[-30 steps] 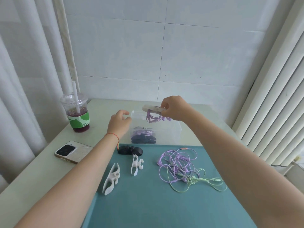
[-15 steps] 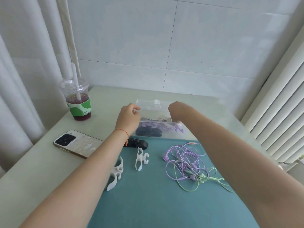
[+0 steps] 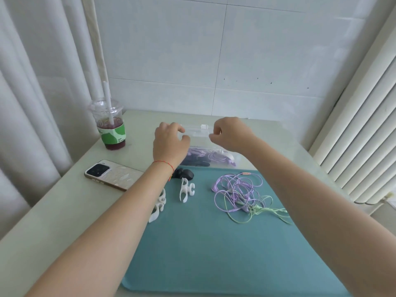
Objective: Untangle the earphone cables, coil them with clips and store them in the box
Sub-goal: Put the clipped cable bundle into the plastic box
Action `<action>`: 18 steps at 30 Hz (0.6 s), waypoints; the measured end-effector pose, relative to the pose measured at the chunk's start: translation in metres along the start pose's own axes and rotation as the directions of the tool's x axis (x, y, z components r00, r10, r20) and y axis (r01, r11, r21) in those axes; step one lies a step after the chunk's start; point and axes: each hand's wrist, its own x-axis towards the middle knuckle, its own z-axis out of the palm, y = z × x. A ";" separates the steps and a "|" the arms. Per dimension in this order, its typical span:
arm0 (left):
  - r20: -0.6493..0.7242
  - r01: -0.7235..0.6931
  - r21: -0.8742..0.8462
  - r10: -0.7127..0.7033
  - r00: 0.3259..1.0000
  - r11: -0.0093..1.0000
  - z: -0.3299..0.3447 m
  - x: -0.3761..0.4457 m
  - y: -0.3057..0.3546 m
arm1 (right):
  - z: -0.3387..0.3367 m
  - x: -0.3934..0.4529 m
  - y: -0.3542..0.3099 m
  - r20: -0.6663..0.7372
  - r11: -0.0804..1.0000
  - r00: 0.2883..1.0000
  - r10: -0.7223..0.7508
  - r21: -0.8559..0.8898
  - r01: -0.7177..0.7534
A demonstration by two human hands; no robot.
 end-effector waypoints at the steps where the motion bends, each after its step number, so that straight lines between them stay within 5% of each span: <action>1: -0.006 -0.027 0.016 0.027 1.000 1.000 -0.005 -0.007 0.004 | 0.001 -0.011 -0.003 0.085 1.000 0.996 -0.022 -0.019 0.023; 4: 0.263 -0.067 0.215 0.009 0.965 0.974 -0.014 -0.029 0.014 | 0.013 -0.043 -0.005 0.449 0.970 0.893 0.017 -0.224 0.095; 7: 0.547 -0.236 0.481 -0.079 0.833 0.844 -0.015 -0.052 0.019 | 0.028 -0.067 0.001 0.483 0.962 0.874 0.051 -0.259 0.087; 13: 0.609 -0.299 0.556 -0.135 0.782 0.776 -0.012 -0.075 0.015 | 0.031 -0.089 0.013 0.404 0.948 0.908 0.114 -0.318 0.023; 18: 0.526 -0.306 0.522 -0.018 0.850 0.796 0.000 -0.077 0.023 | 0.026 -0.100 0.030 0.380 0.964 0.920 0.096 -0.267 0.010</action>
